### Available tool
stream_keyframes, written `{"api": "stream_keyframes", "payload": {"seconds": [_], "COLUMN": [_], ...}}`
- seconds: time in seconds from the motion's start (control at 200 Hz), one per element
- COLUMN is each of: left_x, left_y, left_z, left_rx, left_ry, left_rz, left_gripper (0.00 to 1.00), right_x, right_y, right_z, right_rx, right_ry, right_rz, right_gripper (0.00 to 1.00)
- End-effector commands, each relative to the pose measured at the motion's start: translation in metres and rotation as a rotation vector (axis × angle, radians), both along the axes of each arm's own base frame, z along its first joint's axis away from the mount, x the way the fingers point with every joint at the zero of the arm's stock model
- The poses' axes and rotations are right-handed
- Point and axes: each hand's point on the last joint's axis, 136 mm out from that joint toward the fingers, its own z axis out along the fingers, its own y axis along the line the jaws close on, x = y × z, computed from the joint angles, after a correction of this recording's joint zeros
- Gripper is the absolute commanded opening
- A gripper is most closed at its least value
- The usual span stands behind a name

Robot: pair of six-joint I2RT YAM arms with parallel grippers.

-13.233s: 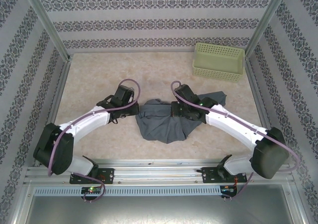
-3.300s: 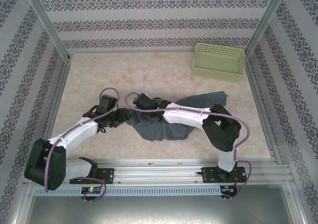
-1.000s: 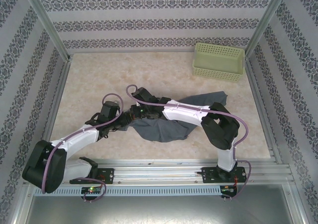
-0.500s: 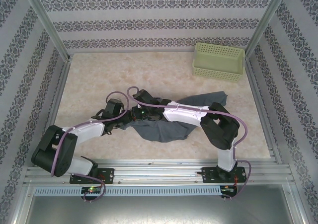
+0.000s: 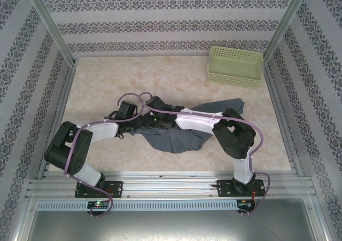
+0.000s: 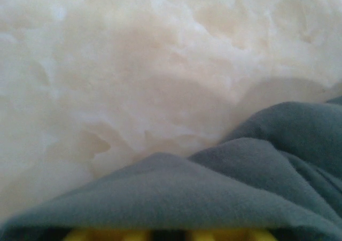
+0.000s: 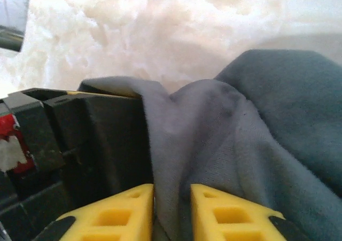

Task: Fold the inside-out t-shirt

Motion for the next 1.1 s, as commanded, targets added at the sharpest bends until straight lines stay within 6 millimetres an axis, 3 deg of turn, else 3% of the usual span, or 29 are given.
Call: {"api": "stream_keyframes", "payload": {"seconds": [0.0,0.11,0.255,0.36,0.485,0.639,0.814,0.969,1.099], "left_x": [-0.003,-0.004,-0.008,-0.012,-0.021,-0.035,-0.049,-0.059,-0.067], "left_y": [0.011,0.012,0.011,0.011,0.009,0.012,0.012,0.014,0.017], "left_z": [-0.008,-0.006,0.011,0.033,0.059,0.073,0.068,0.053,0.047], "left_rx": [0.038,0.028,0.006,-0.01,-0.046,-0.056,-0.083,-0.138,-0.218], "left_ry": [0.048,0.047,0.017,-0.021,-0.056,-0.065,-0.034,0.01,0.048], "left_rz": [0.025,0.025,0.019,0.009,-0.01,-0.02,-0.027,-0.017,-0.001], "left_gripper": [0.11,0.0,0.0,0.0,0.0,0.0,0.0,0.0,0.0], "right_x": [0.001,0.005,0.004,0.002,0.003,0.0,0.001,-0.002,0.002], "right_y": [-0.009,-0.026,-0.049,-0.066,-0.088,-0.099,-0.108,-0.096,-0.112], "right_z": [0.016,0.02,0.035,0.045,0.04,0.031,0.024,0.026,0.018], "right_rx": [0.004,-0.048,-0.092,-0.142,-0.227,-0.264,-0.278,-0.228,-0.313], "right_ry": [-0.03,-0.059,-0.109,-0.152,-0.177,-0.169,-0.147,-0.142,-0.131], "right_rz": [-0.016,-0.039,-0.049,-0.06,-0.079,-0.092,-0.116,-0.078,-0.123], "right_gripper": [0.32,0.41,0.5,0.55,0.56,0.57,0.63,0.63,0.64]}}
